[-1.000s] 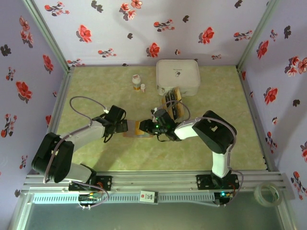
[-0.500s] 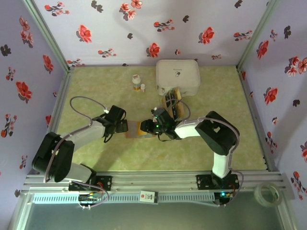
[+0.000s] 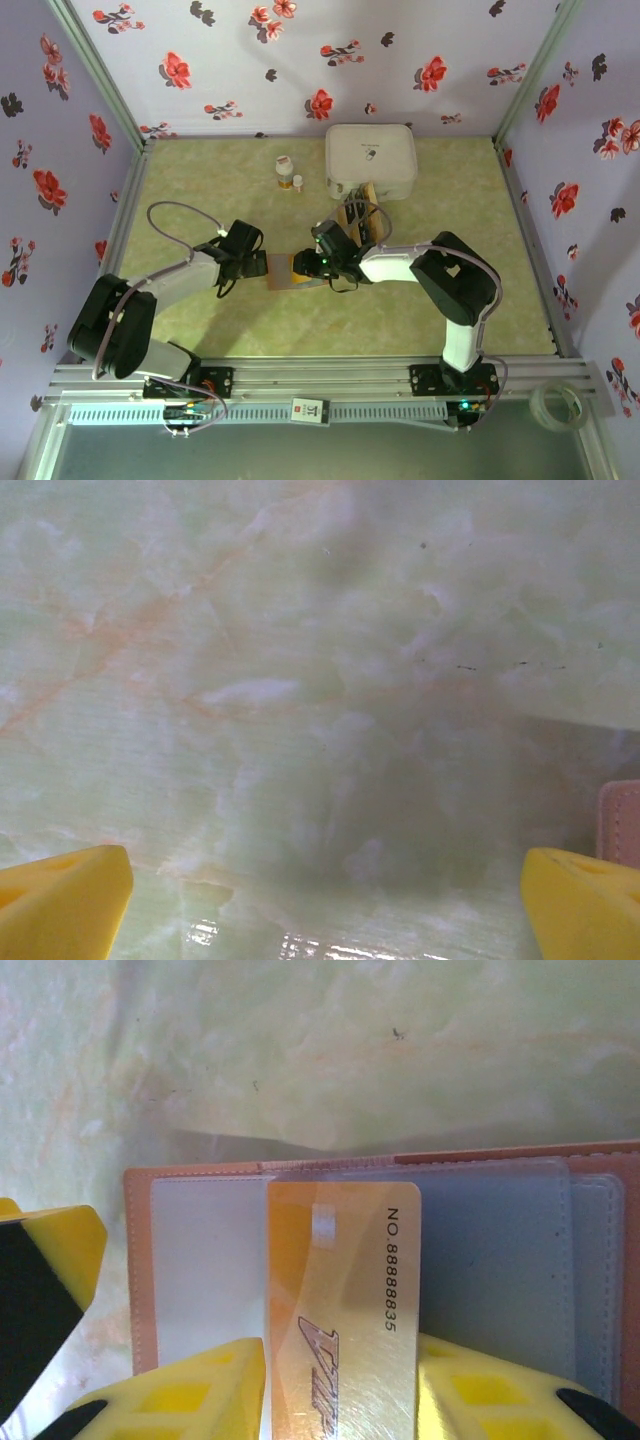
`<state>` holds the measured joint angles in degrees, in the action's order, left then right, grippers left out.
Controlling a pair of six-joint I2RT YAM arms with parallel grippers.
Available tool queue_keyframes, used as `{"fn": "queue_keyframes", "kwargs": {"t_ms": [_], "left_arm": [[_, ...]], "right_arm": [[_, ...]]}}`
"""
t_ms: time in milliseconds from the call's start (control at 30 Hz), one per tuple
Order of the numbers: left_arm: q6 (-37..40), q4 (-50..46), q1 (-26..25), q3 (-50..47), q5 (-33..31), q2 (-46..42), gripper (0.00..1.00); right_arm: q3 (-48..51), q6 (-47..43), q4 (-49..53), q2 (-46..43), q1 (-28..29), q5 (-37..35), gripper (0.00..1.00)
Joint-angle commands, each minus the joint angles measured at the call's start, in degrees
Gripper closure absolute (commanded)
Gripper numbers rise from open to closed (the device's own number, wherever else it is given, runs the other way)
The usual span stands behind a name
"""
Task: Put the credit cards into the card holder
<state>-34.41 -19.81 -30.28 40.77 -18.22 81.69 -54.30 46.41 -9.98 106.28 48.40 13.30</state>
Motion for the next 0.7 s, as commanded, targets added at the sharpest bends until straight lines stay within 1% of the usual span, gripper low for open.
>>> {"fn": "queue_keyframes", "kwargs": {"t_ms": [0, 433, 667], "left_arm": [[-0.79, 0.91, 0.49, -0.84, 0.44, 0.88, 0.00], [-1.07, 1.66, 0.30, -0.78, 0.97, 2.13, 0.00], [-0.96, 1.71, 0.20, -0.52, 0.98, 2.53, 0.00]], "right_arm": [[-1.84, -2.59, 5.56, 0.02, 0.96, -2.64, 0.60], [-5.39, -3.90, 8.76, 2.54, 2.52, -2.30, 0.60], [-7.98, -6.77, 14.77, 1.72, 2.66, -4.86, 0.60]]}}
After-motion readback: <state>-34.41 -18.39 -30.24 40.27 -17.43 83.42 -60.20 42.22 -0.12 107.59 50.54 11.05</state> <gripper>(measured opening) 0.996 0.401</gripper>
